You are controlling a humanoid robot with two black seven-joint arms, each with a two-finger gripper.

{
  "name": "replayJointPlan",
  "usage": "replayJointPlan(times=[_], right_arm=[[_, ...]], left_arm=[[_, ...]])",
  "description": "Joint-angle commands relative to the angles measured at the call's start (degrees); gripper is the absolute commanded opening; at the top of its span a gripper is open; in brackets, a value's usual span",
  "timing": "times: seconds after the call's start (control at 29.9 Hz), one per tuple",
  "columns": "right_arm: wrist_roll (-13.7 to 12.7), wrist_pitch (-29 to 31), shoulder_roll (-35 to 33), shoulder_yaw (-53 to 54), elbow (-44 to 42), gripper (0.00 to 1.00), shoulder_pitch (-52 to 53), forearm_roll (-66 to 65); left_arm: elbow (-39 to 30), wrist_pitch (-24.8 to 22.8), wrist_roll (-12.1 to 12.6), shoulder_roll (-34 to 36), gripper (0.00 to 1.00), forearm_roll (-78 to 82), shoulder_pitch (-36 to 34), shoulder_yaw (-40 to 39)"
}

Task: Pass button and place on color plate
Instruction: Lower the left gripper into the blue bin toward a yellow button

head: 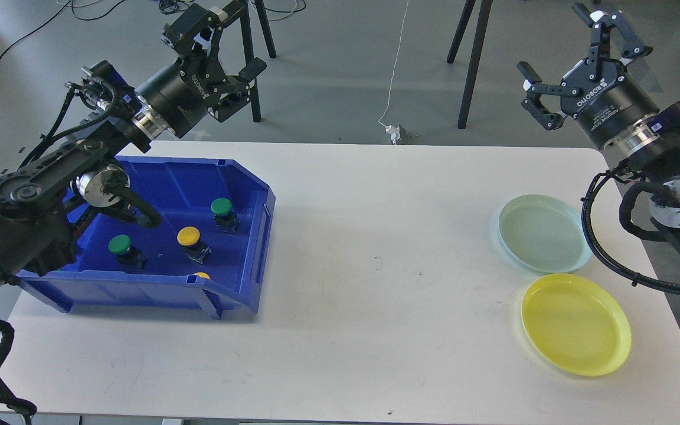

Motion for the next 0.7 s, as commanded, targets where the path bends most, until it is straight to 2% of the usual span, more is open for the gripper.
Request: replayJointPlan(times=[0.0, 0.13, 0.2, 0.3, 0.37, 0.43, 0.5, 0.57, 0.67], right_arm=[[0.1, 0.0, 0.4, 0.3, -0.2, 0.99, -0.8, 0.0], [0.4, 0.0, 0.1, 0.6, -0.4, 0.99, -0.8, 0.0], [0.5, 0.0, -0.1, 0.7, -0.5, 0.99, -0.8, 0.0], [0.6, 0.0, -0.2, 0.7, -0.5, 0.99, -0.9, 0.0], [0.6, 0.0, -0.1, 0.8, -0.7, 0.99, -1.0, 0.0], [0.7, 0.0, 0.3, 0.8, -1.2, 0.99, -1.2, 0.0], [0.7, 0.0, 0.4, 0.9, -1.4, 0.99, -1.4, 0.0], [0.7, 0.0, 0.4, 0.9, -1.4, 0.99, -1.8, 0.0], [0.7, 0.0, -0.1, 1.1, -1.3, 0.99, -2.1, 0.1]], left_arm=[[-0.7, 0.0, 0.0, 1.0, 1.00, -0.5, 0.1, -0.4], [0.5, 0.0, 0.0, 1.8, 1.00, -4.3, -0.2, -4.2], [3.4, 0.0, 0.0, 2.4, 1.00, -7.7, -0.1, -7.0], [4.5, 0.0, 0.0, -0.4, 1.00, -10.6, -0.4, -10.9], [-1.2, 0.0, 0.0, -1.6, 1.00, -12.0, 1.8, -16.2], [-6.4, 0.0, 0.0, -2.5, 1.00, -11.8, 6.9, -23.0], [-11.5, 0.0, 0.0, -2.5, 1.00, -11.1, 9.6, -26.4], [-15.0, 0.0, 0.0, -1.3, 1.00, -8.7, 9.8, -25.7], [-19.0, 0.0, 0.0, 4.3, 1.00, -0.7, 9.0, -18.4]])
